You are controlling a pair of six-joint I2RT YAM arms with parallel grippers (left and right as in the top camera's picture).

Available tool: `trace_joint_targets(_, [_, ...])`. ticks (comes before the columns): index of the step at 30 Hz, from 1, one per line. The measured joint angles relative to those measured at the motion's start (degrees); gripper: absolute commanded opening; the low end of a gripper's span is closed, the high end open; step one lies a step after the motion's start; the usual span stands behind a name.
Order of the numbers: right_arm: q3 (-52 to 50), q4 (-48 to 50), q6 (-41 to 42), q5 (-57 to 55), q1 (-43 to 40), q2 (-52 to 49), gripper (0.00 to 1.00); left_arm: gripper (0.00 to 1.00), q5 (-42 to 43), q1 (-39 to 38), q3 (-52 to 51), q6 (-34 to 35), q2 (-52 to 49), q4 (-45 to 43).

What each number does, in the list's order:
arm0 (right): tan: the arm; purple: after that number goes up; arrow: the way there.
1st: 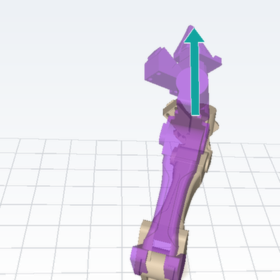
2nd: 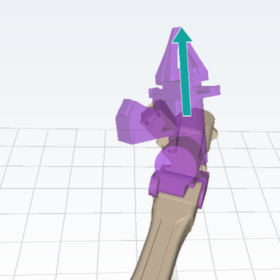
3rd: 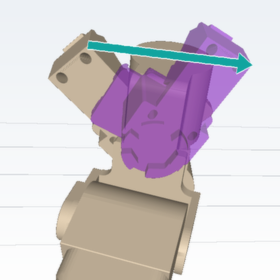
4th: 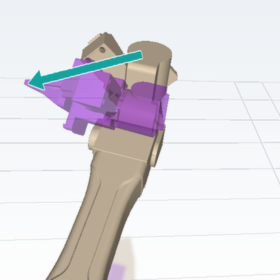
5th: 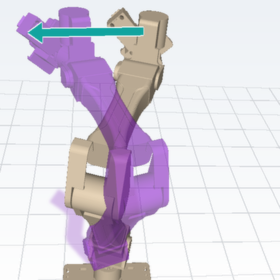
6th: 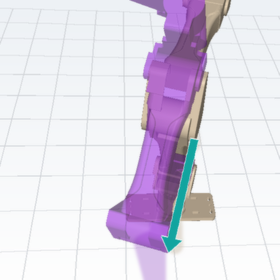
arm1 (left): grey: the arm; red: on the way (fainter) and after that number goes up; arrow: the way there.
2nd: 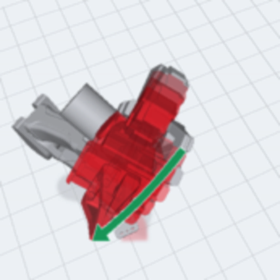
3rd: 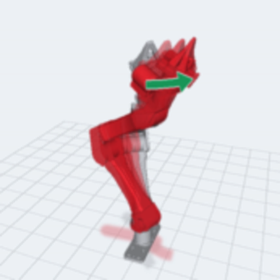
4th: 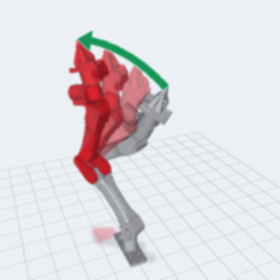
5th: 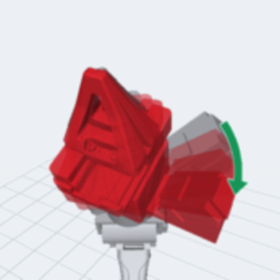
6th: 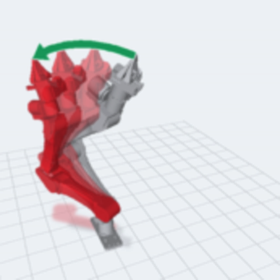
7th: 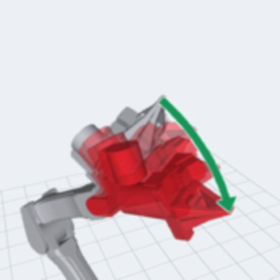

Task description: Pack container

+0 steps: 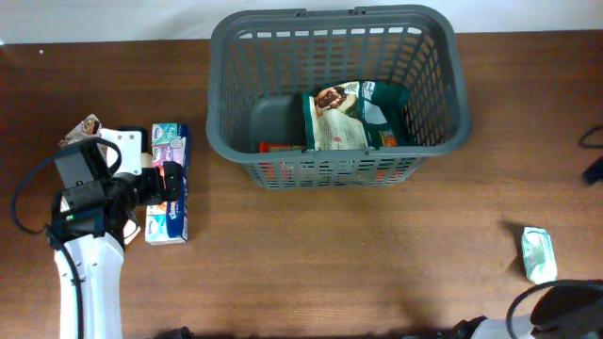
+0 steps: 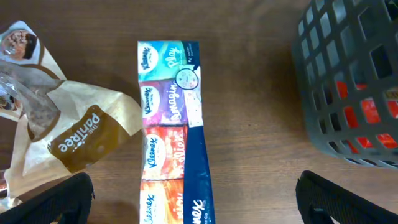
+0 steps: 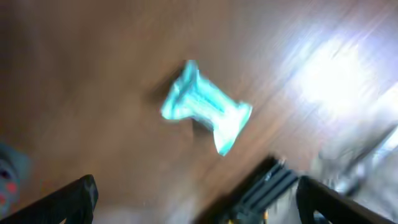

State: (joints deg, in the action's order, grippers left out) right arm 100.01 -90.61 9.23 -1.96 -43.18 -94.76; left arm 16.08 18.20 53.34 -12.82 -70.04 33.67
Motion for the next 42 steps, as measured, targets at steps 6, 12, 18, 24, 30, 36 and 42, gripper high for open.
trace_joint_targets(6, [-20.52, 4.63, -1.27, 4.72, -0.94, 3.10, 0.99, 0.99, 0.00, 0.00, 0.00, 0.00, 0.00, -0.15])
trace_joint_targets(12, [-34.27, 6.62, -3.13, 8.22, -0.66, 18.51, 0.99, 0.99, 0.02, 0.00, 0.00, 0.00, -0.04, -0.17])
trace_joint_targets(18, [-34.91, 6.12, -5.03, 11.04, 2.05, 34.95, 0.99, 0.99, 0.00, 0.00, 0.00, 0.00, -0.04, -0.52])
trace_joint_targets(24, [-34.99, 4.70, -4.96, 11.58, 10.95, 47.93, 0.99, 0.99, 0.02, 0.00, 0.00, 0.00, -0.04, -2.05])
trace_joint_targets(30, [-34.99, 5.53, -2.86, 10.45, 11.89, 53.81, 0.99, 0.99, 0.00, 0.00, 0.00, 0.00, -0.04, -2.67])
trace_joint_targets(36, [-35.23, 14.12, 3.23, -3.43, 12.07, 53.83, 0.99, 0.99, -0.02, 0.00, 0.00, 0.00, -0.04, -2.71])
trace_joint_targets(42, [-42.01, 22.05, 9.01, -14.53, 11.32, 53.75, 0.99, 0.99, -0.02, 0.00, 0.00, 0.00, -0.04, -2.69])
